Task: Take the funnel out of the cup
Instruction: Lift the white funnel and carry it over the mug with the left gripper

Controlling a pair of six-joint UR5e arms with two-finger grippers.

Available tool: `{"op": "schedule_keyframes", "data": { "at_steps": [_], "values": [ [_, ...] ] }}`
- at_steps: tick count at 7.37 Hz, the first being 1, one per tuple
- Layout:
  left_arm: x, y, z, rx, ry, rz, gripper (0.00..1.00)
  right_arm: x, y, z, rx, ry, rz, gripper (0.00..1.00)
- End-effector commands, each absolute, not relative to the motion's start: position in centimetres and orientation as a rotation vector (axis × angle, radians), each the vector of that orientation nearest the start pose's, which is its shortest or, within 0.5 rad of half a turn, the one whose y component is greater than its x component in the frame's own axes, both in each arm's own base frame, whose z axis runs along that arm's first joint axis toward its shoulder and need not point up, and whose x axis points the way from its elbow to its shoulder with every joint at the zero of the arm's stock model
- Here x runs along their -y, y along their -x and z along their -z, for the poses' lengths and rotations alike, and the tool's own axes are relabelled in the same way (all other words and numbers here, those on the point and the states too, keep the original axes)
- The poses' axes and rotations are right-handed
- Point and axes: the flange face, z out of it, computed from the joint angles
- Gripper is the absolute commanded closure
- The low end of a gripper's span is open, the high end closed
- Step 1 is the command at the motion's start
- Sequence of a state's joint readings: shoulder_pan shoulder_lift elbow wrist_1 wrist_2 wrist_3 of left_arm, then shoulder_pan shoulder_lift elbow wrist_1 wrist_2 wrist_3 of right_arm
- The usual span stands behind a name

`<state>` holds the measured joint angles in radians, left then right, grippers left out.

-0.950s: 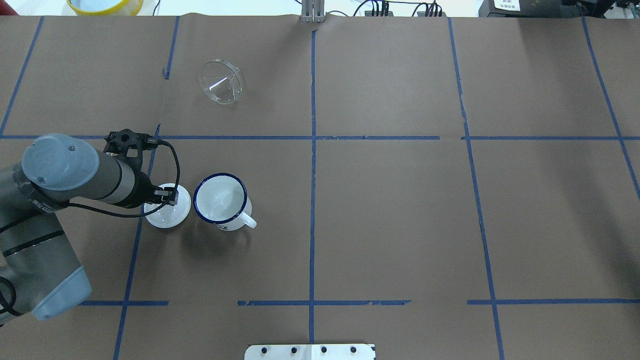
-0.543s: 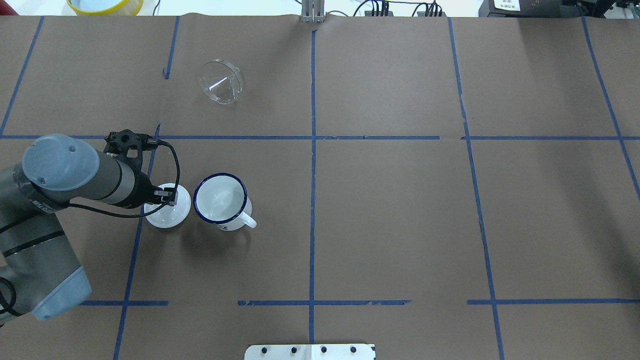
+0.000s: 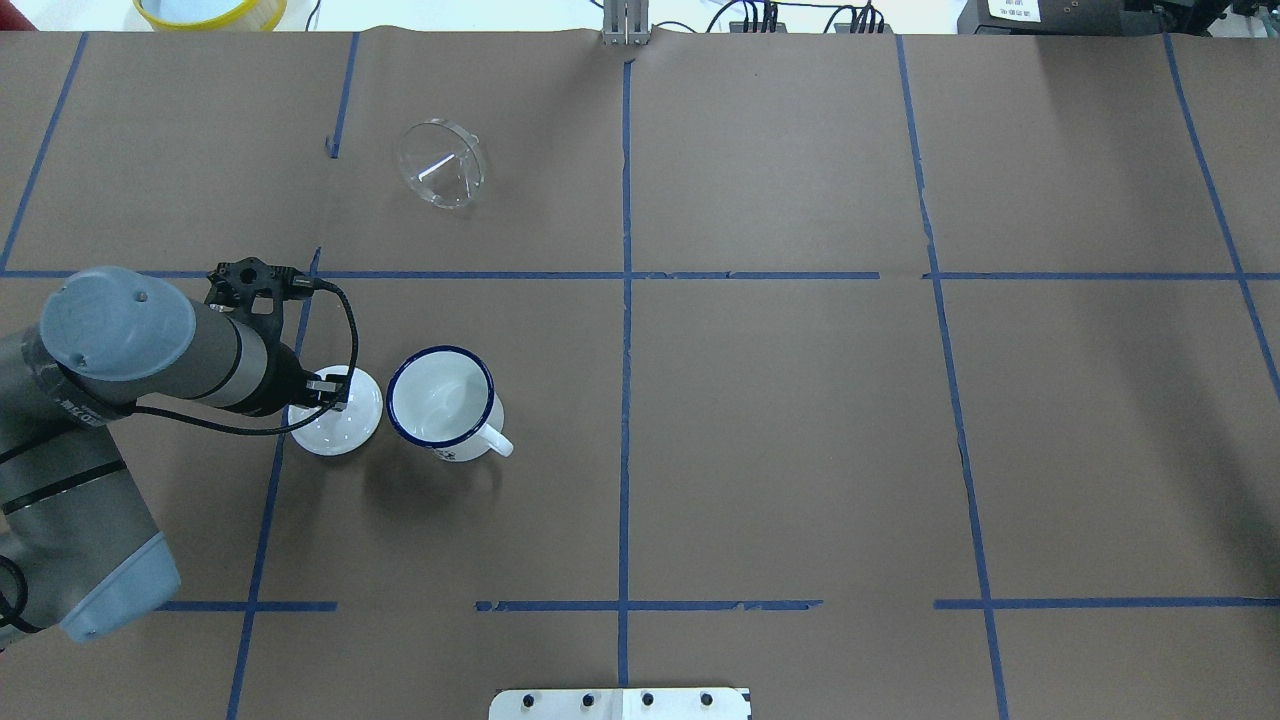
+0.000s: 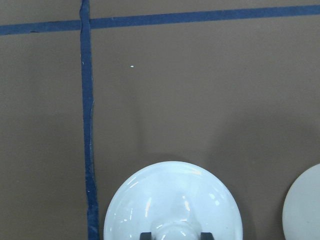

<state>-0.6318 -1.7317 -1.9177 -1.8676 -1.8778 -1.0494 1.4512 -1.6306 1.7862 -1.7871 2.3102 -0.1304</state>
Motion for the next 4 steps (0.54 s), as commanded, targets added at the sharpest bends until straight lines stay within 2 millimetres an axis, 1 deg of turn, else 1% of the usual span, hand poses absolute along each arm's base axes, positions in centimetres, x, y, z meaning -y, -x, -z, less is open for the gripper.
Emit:
{"op": "schedule_keyframes", "data": {
  "at_steps": [1,2,3,4],
  "values": [
    [40.6,-31.8,-35.2,-0.803,-0.245,-0.028,1.0,46.2,-1.1,-60.5,0.741,0.053,0.216,0.0],
    [40.6,-29.1,-32.0,-0.779,-0.241,0.005,1.0,46.2,-1.1,-60.5,0.741,0.053,0.216,0.0],
    [41.1,-29.5,-27.5,-0.786,-0.242,0.005,1.0,46.2,-1.1,-60.5,0.741,0.053,0.216,0.0],
    [41.9,-31.4,-23.0,-0.797,-0.21,0.006,1.0,46.2,-1.1,-60.5,0.741,0.053,0.216,0.0]
  ]
}}
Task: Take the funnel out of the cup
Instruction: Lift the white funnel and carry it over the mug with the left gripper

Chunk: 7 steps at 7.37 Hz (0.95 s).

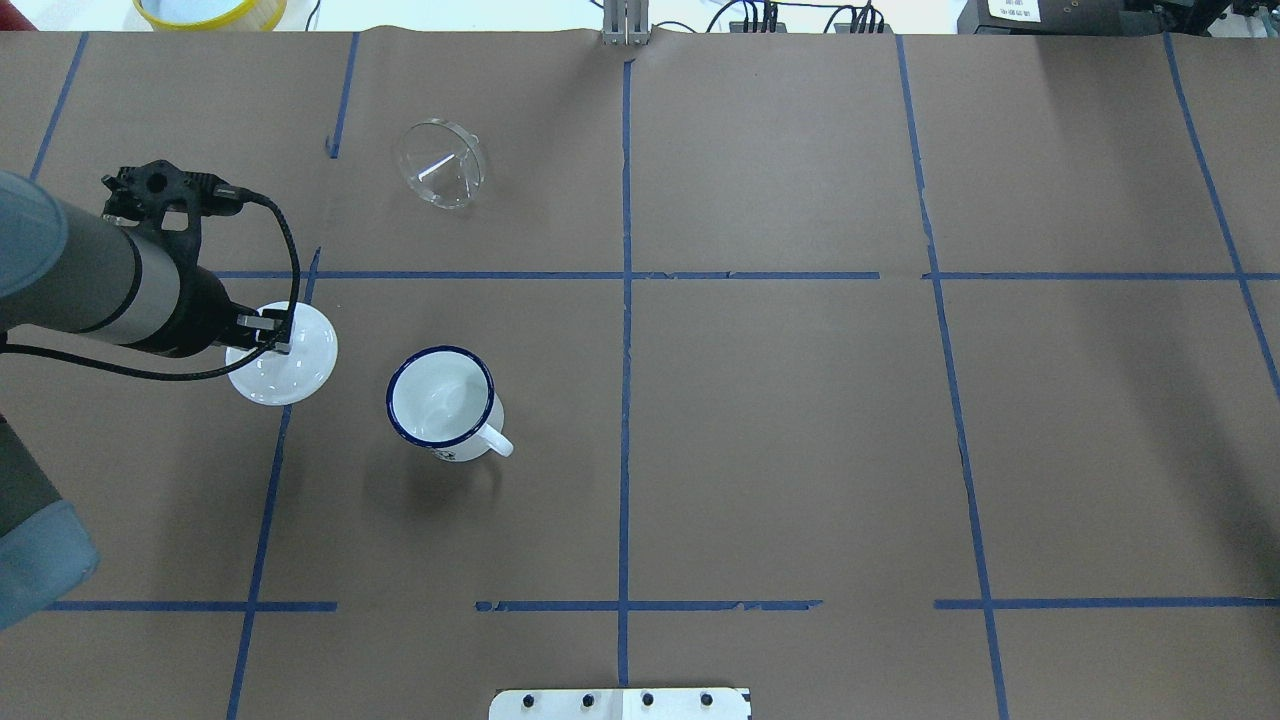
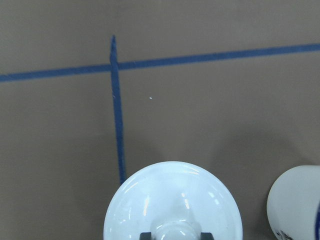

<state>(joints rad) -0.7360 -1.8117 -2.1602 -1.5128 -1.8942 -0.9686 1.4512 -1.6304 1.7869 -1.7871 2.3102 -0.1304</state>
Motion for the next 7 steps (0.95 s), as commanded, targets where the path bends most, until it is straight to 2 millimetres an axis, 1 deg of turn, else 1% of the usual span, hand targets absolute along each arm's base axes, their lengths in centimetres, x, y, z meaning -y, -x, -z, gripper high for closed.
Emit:
{"op": "schedule_keyframes", "data": {
  "at_steps": [1,2,3,4,5,7],
  "values": [
    [42.6,-32.8,-21.7,-0.816,-0.163,0.058,1.0,46.2,-1.1,-60.6,0.741,0.055,0.216,0.0],
    [42.0,-36.0,-20.7,-0.83,-0.122,0.071,1.0,46.2,-1.1,-60.5,0.741,0.053,0.216,0.0],
    [40.7,-39.5,-20.6,-0.822,-0.081,0.063,1.0,46.2,-1.1,-60.5,0.741,0.053,0.216,0.0],
    [40.5,-41.3,-20.8,-0.819,-0.063,0.064,1.0,46.2,-1.1,-60.5,0.741,0.053,0.216,0.0],
    [40.3,-41.8,-20.9,-0.825,-0.064,0.071,1.0,46.2,-1.1,-60.5,0.741,0.053,0.216,0.0],
    [40.2,-41.9,-21.0,-0.82,-0.075,0.075,1.0,46.2,-1.1,-60.5,0.741,0.053,0.216,0.0]
  ]
}}
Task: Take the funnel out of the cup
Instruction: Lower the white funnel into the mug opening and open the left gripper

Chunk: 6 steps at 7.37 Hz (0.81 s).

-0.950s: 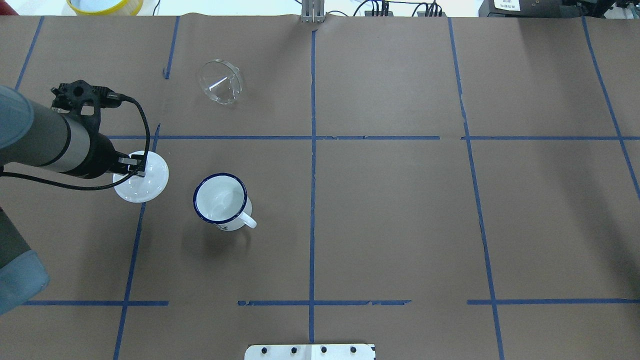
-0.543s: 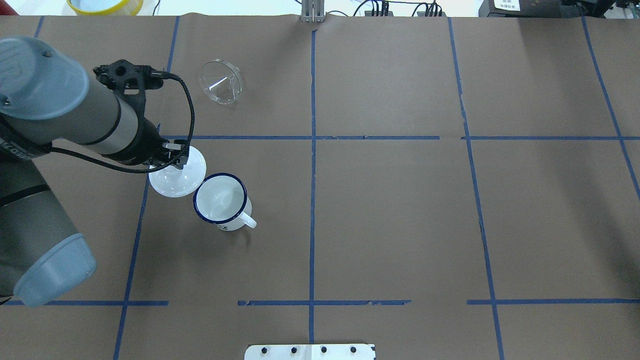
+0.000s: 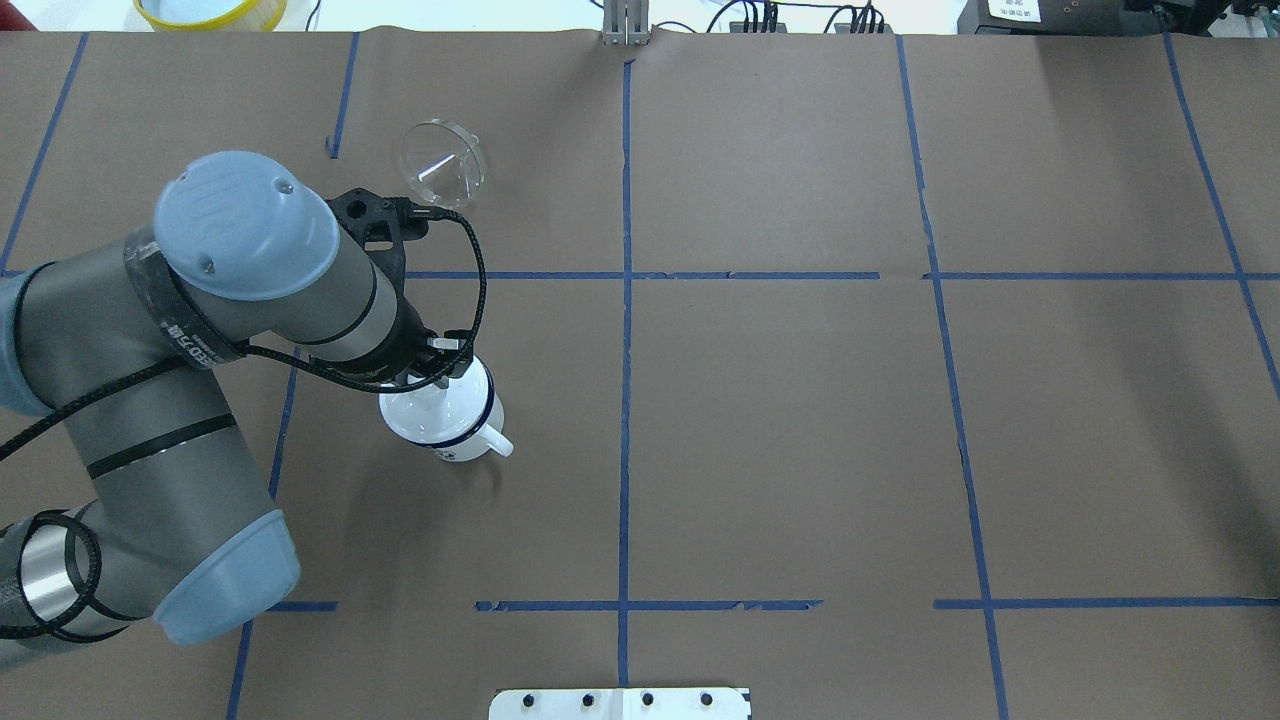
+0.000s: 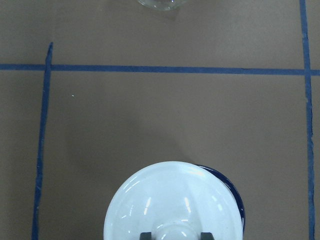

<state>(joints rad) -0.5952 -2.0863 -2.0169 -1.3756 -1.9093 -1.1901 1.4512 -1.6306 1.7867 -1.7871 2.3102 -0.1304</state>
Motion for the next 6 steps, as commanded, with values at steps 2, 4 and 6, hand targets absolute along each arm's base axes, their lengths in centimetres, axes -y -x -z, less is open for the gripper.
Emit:
{"op": "schedule_keyframes", "data": {
  "at_steps": [2,4,6],
  "values": [
    [40.28,-41.97,-21.17,-0.816,-0.074,0.073,1.0,46.17,-1.12,-60.58,0.741,0.055,0.216,0.0],
    [40.48,-42.26,-21.93,-0.803,-0.069,0.07,1.0,46.17,-1.12,-60.58,0.741,0.055,0.216,0.0],
    [40.57,-42.38,-21.81,-0.817,-0.075,0.076,1.0,46.24,-1.11,-60.51,0.741,0.053,0.216,0.0]
  ]
}}
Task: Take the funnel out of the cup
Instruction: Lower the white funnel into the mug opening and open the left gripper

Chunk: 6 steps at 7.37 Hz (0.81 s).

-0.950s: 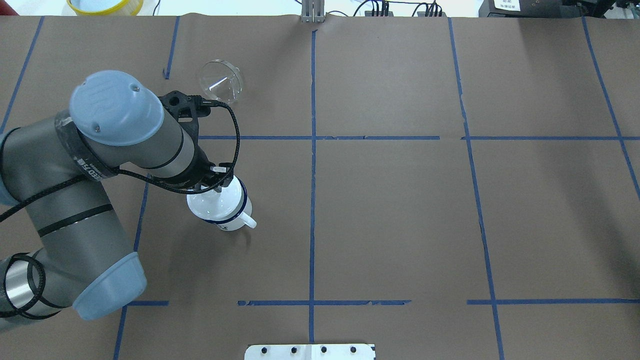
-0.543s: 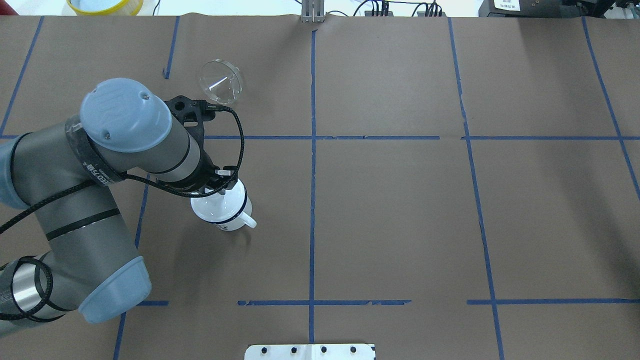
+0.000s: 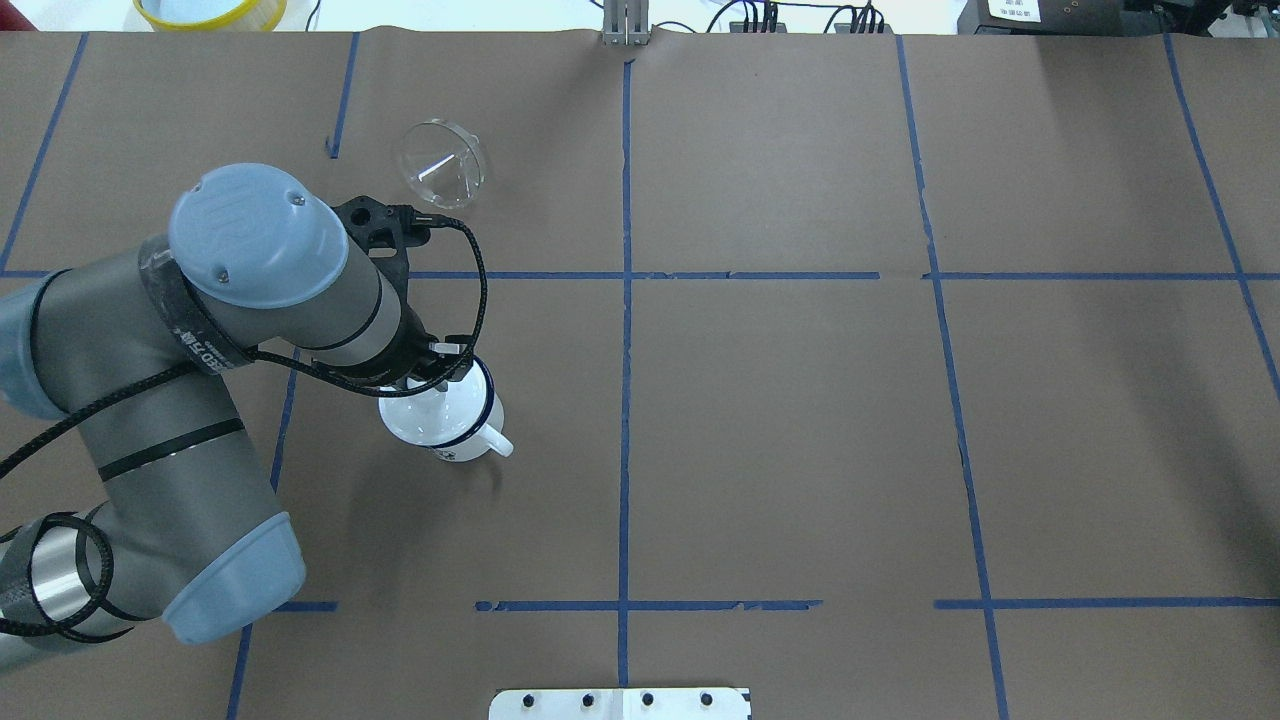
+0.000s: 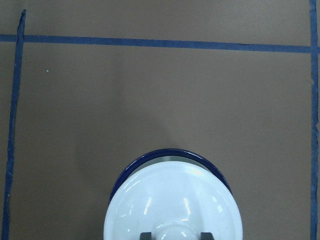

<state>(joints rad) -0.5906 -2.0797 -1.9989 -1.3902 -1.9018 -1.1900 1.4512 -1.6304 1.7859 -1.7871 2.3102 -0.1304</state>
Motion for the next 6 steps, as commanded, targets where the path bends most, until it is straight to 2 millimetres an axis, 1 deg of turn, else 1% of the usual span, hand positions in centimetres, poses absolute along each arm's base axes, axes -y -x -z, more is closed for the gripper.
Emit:
{"op": "schedule_keyframes", "data": {
  "at_steps": [1,3,6],
  "values": [
    [40.88,-42.83,-22.06,-0.813,-0.073,0.076,1.0,46.16,-1.12,-60.52,0.741,0.055,0.216,0.0],
    [41.04,-43.07,-22.56,-0.819,-0.077,0.074,1.0,46.18,-1.11,-60.5,0.741,0.053,0.216,0.0],
    [41.05,-43.08,-22.47,-0.821,-0.078,0.074,1.0,46.23,-1.11,-60.52,0.741,0.055,0.216,0.0]
  ]
}}
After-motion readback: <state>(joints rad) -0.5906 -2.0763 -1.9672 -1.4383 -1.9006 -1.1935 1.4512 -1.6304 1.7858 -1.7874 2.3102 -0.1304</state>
